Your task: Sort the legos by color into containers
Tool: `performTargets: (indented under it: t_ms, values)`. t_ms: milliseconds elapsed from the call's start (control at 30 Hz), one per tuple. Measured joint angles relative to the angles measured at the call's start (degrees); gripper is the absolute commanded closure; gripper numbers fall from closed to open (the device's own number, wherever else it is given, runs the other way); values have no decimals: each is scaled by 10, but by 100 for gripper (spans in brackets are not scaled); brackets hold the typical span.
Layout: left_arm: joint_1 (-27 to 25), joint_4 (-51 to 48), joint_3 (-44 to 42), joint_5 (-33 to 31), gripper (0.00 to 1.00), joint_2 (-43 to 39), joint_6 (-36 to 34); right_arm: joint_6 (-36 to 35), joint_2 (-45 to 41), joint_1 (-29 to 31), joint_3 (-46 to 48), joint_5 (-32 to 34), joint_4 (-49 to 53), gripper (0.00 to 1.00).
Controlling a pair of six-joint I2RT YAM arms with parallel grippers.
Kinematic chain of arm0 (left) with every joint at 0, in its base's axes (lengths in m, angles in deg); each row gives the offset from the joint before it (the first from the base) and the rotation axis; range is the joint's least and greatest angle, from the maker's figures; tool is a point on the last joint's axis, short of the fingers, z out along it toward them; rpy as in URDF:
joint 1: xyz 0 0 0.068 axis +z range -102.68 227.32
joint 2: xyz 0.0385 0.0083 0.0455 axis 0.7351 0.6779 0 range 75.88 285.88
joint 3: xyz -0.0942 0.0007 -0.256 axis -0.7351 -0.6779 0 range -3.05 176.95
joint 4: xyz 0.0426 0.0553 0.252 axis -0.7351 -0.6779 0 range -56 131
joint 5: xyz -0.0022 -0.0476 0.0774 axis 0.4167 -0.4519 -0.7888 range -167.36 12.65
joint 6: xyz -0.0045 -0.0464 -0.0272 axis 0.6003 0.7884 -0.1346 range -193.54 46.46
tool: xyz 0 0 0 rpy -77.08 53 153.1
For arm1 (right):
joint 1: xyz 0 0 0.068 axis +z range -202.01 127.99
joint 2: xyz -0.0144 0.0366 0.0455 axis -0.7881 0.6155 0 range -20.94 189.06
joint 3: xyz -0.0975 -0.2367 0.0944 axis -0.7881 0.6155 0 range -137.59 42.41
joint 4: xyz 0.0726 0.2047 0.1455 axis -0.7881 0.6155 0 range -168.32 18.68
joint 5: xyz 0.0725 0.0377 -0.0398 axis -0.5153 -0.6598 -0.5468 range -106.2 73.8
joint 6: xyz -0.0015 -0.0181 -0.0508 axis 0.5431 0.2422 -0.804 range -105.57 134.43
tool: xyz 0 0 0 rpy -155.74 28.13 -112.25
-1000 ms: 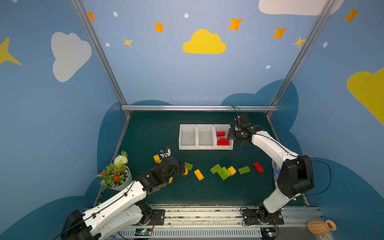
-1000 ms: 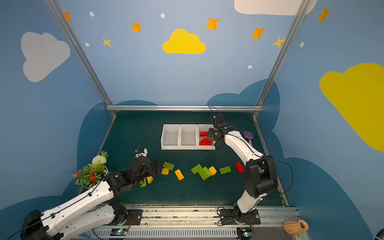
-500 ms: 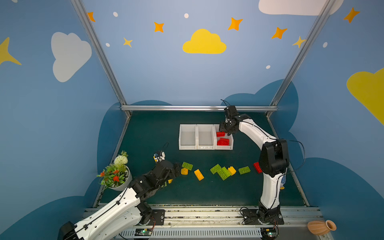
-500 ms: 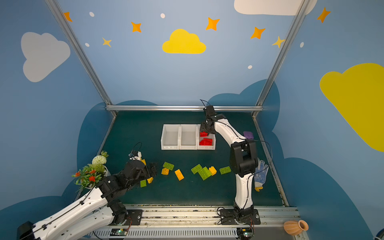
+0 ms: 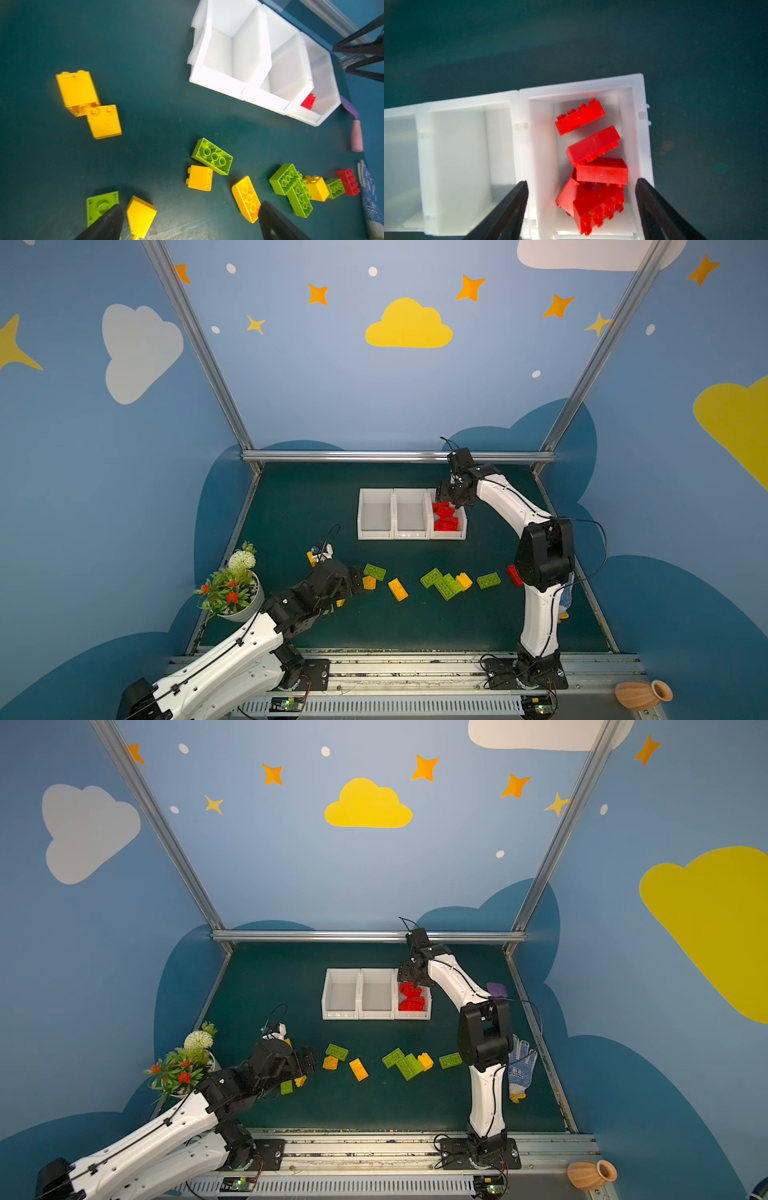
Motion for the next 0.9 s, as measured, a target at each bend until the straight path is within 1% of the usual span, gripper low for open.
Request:
performTargets:
  t_ms: [100, 200, 300, 400, 533, 700, 800, 900]
  values:
    - [0, 26, 9, 14, 0, 28, -5, 3, -58, -5, 70, 0, 5, 20]
    - [0, 52, 37, 31, 0, 76, -11, 14, -132, -19, 143, -2, 9, 20]
    - [-2, 72, 81, 52, 0, 138, -20, 31, -211, -52, 220, -7, 10, 19]
    - [-19, 100, 113, 66, 0, 191, -26, 49, -280, -94, 295, -5, 12, 15]
    - [-50, 136, 119, 78, 0, 231, -28, 78, -353, -138, 387, 6, 19, 13]
    - [-74, 160, 119, 81, 0, 259, -28, 106, -410, -193, 474, 1, 27, 13]
    - [-86, 172, 119, 81, 0, 267, -27, 112, -420, -235, 511, -17, 29, 12]
    - [-95, 180, 118, 81, 0, 275, -23, 122, -420, -260, 537, -27, 29, 12]
